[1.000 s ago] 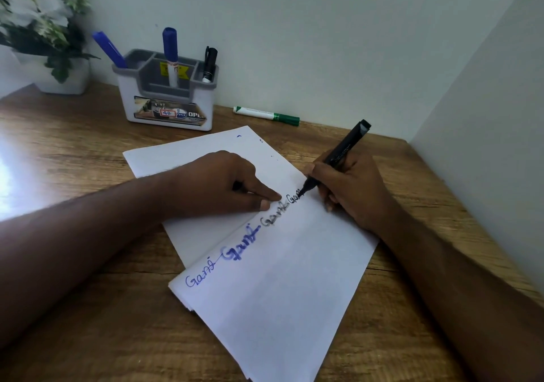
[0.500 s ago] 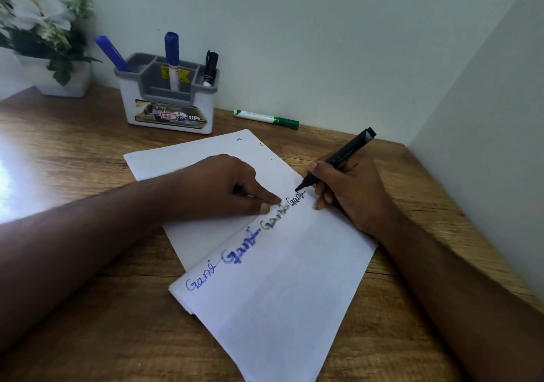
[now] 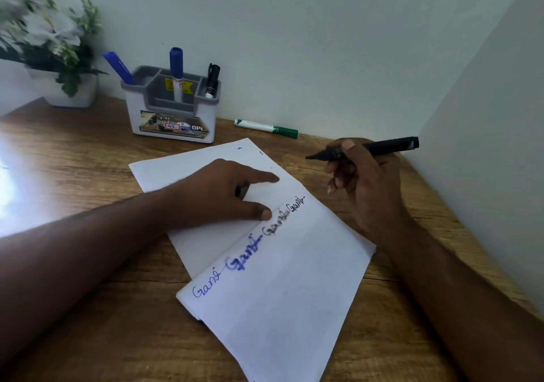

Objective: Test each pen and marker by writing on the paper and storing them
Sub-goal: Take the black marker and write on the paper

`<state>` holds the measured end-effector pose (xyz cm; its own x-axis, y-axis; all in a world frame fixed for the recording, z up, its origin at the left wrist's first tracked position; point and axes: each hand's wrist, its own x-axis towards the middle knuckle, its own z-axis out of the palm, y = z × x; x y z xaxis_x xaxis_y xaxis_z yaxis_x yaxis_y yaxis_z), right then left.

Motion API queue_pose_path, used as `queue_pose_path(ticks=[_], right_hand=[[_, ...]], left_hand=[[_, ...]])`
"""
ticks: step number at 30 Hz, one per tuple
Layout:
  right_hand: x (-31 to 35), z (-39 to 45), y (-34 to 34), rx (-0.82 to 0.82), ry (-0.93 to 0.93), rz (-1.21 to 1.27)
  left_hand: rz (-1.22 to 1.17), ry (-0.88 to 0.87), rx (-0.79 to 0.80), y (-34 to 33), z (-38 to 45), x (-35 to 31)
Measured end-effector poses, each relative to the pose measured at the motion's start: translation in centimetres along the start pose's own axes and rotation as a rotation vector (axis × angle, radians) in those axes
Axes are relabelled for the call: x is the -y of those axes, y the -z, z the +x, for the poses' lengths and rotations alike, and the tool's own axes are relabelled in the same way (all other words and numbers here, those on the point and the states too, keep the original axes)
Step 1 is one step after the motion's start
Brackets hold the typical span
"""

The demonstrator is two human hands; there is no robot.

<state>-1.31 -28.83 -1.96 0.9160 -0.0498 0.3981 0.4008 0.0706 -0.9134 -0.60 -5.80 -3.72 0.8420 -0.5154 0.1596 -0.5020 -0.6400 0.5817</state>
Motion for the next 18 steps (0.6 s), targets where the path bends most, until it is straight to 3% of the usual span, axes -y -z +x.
queue_pose_path(ticks=[3, 7, 12, 18], right_hand=[[1.2, -1.0, -1.5, 0.157, -0.013, 0.024], [2.0, -2.7, -3.2, 0.307, 0.031, -0.183], [1.3, -3.4, -4.2, 0.371, 0.178, -0.357], [0.7, -3.4, -5.2, 0.437, 0.097, -0.382]], left_hand=[[-0.089, 0.03, -0.051, 0.3, -0.2, 0.1], [-0.153, 0.007, -0.09, 0.3, -0.3, 0.2], [-0.095, -0.039, -0.115, 0.4, -0.4, 0.1], [-0.096, -0.112, -0.115, 0.2, -0.4, -0.1]])
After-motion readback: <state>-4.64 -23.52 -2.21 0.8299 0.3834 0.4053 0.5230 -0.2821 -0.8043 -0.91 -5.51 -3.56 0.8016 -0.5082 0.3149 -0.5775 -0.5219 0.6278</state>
